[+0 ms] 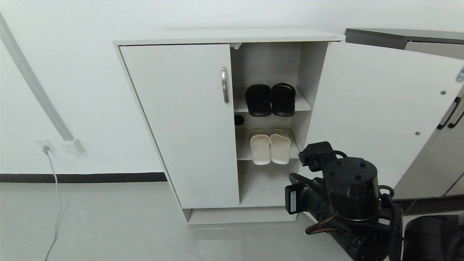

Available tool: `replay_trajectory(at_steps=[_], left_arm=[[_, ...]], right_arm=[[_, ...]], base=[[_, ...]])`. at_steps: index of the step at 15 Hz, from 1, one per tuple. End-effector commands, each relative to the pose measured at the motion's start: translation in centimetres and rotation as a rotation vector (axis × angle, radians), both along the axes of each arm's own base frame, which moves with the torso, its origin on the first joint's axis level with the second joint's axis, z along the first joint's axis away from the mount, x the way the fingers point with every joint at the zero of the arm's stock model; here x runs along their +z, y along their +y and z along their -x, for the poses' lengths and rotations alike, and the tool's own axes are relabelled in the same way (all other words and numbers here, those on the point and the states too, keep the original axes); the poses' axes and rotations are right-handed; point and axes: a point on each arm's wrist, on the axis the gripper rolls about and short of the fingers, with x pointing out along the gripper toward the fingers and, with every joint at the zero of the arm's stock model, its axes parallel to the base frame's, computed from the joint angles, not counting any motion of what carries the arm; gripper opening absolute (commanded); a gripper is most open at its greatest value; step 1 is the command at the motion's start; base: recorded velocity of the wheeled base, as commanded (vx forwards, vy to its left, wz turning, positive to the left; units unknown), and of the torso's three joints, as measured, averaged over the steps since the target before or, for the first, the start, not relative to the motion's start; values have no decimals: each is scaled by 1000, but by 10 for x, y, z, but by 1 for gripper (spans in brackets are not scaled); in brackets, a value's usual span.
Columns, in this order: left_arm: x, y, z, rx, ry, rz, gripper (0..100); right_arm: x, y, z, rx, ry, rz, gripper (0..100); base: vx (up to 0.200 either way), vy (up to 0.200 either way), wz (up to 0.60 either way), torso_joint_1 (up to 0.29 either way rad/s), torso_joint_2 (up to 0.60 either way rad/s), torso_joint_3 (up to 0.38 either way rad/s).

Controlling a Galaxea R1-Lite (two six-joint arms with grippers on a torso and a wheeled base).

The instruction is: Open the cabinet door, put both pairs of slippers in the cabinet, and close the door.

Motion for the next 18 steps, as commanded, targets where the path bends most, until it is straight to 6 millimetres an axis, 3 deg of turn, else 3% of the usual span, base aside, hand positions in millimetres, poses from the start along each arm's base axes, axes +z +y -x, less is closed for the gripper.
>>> replay_trajectory(at_steps=[1,18], left_arm=[[0,0,0,1,2,0,0],[0,0,0,1,2,0,0]], right_arm=[[-2,0,0,2,3,4,0],[-7,0,-2,-5,14,23,0]], base=[[0,0,0,0,0,0],[0,0,0,0,0,0]])
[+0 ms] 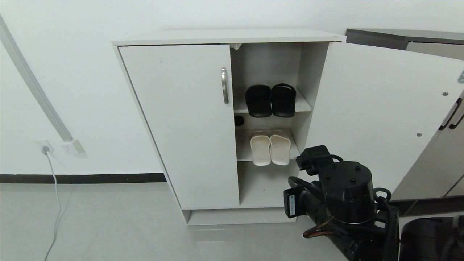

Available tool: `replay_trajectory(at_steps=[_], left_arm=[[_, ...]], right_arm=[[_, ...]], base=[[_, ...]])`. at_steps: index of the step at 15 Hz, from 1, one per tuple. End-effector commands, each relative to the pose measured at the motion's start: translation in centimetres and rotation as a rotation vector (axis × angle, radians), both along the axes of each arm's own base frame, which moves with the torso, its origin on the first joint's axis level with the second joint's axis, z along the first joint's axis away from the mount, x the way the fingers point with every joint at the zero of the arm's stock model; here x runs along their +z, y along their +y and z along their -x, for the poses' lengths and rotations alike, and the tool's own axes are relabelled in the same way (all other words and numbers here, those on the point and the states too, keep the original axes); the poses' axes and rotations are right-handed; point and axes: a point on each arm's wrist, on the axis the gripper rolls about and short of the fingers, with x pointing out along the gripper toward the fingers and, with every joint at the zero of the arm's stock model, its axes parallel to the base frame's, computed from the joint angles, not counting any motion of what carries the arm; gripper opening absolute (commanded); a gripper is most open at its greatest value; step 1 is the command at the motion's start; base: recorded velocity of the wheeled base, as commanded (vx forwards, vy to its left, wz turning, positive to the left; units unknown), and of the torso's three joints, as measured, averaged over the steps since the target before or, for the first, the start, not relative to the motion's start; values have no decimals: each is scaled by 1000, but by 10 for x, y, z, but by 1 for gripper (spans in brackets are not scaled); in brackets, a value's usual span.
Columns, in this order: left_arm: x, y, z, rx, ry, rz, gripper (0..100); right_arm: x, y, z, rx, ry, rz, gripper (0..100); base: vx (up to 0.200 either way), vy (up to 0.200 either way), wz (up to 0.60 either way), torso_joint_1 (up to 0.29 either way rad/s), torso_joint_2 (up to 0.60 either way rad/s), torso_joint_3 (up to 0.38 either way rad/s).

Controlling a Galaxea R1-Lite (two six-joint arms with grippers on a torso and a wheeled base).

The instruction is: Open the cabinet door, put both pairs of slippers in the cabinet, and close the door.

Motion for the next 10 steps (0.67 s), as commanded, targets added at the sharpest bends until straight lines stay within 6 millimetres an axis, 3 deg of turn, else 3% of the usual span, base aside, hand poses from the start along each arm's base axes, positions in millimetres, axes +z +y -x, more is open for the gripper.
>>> replay_trajectory(at_steps=[1,5,10], left_arm=[[0,0,0,0,2,0,0],[0,0,0,0,0,0,0],[0,0,0,0,0,0,0]], right_arm=[[0,0,-1,-3,0,1,0],[-1,-1,-1,-3,2,3,0],[-3,-1,-2,-6,7,9,0]], base=[[0,0,0,0,0,0],[0,0,0,8,-161,-250],[0,0,0,51,-504,-367]])
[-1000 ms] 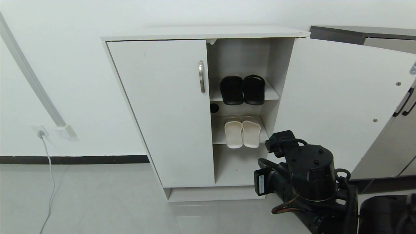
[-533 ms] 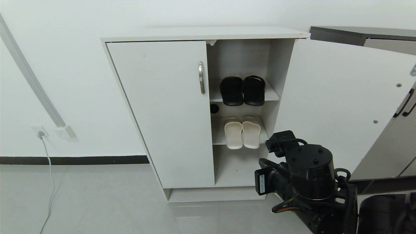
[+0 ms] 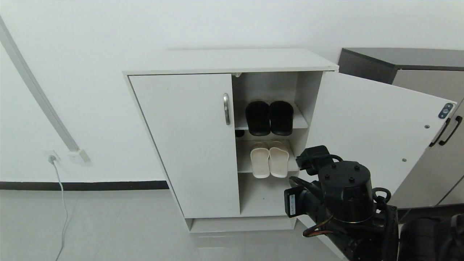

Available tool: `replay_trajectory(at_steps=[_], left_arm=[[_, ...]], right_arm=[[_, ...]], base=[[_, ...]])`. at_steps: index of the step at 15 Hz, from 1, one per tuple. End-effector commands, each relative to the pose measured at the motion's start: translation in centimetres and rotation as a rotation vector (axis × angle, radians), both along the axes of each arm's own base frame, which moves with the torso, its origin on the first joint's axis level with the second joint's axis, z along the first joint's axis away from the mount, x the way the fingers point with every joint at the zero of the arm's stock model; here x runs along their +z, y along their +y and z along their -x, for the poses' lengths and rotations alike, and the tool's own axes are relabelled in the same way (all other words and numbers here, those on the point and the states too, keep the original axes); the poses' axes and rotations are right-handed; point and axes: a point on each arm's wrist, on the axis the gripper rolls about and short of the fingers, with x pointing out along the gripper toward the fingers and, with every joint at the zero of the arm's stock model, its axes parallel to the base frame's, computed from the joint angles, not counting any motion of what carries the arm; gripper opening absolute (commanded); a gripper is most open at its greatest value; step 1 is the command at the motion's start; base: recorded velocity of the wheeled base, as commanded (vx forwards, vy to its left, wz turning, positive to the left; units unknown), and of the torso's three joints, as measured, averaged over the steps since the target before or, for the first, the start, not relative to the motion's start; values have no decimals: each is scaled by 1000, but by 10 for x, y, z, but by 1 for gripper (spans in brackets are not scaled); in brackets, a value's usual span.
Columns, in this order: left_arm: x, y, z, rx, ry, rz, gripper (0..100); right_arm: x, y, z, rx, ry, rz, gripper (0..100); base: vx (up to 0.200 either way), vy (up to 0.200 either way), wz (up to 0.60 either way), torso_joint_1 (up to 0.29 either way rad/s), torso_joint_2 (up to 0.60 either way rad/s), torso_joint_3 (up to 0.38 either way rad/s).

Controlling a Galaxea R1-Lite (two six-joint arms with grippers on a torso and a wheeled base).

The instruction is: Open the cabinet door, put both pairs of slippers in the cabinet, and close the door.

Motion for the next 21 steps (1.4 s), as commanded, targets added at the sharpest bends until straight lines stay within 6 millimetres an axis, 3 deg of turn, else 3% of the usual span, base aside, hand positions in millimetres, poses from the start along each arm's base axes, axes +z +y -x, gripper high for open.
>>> replay_trajectory(at_steps=[1,21], left_arm=[[0,0,0,0,2,0,0],[0,0,0,0,2,0,0]], right_arm=[[-1,0,-1,-4,2,2,0],[-2,-1,-1,-4,3,6,0]], base=[[0,0,0,115,-466,-364],[0,0,0,182,-503,-324]])
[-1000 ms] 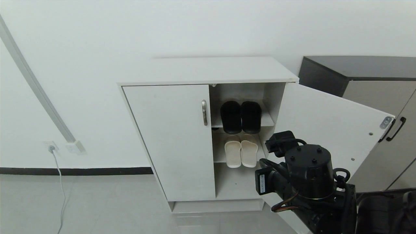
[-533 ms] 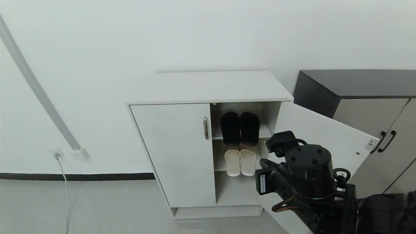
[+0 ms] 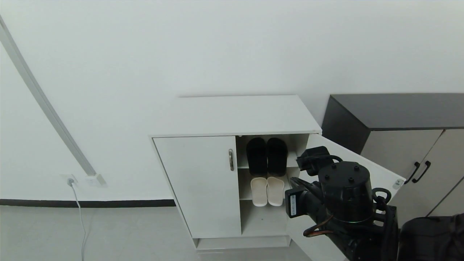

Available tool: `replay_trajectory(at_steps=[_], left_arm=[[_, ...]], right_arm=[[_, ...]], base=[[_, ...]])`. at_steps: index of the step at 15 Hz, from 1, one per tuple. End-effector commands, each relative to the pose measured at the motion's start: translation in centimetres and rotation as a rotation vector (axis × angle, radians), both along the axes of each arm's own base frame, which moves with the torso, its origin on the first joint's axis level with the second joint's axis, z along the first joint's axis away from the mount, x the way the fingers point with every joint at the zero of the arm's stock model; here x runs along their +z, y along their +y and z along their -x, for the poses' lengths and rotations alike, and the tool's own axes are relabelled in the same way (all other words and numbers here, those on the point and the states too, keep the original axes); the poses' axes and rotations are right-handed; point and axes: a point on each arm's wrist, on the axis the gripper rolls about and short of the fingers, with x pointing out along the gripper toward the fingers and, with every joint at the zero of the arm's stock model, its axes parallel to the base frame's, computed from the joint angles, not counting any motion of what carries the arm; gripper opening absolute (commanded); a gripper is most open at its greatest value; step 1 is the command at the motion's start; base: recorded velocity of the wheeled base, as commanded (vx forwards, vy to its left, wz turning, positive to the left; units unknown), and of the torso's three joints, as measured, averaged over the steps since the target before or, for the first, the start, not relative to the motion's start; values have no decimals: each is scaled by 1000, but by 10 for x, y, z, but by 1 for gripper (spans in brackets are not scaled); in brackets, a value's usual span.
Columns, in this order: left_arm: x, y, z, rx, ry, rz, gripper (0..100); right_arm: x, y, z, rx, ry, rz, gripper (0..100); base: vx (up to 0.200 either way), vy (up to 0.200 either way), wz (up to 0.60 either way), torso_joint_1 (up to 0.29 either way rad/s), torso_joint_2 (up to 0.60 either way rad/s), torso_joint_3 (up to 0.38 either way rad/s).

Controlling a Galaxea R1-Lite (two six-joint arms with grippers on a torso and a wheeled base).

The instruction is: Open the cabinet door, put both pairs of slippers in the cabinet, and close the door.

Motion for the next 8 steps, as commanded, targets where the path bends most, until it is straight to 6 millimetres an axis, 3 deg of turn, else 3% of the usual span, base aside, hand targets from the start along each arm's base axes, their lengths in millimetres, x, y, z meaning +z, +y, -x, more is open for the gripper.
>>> replay_trajectory(at_steps=[1,8], left_arm=[[0,0,0,0,2,0,0],[0,0,0,0,2,0,0]], right_arm=[[0,0,0,-2,0,0,0],[1,-1,0,-2,-1,-1,0]], base=[[0,0,0,242,-583,-320],[0,0,0,229,-519,-286]])
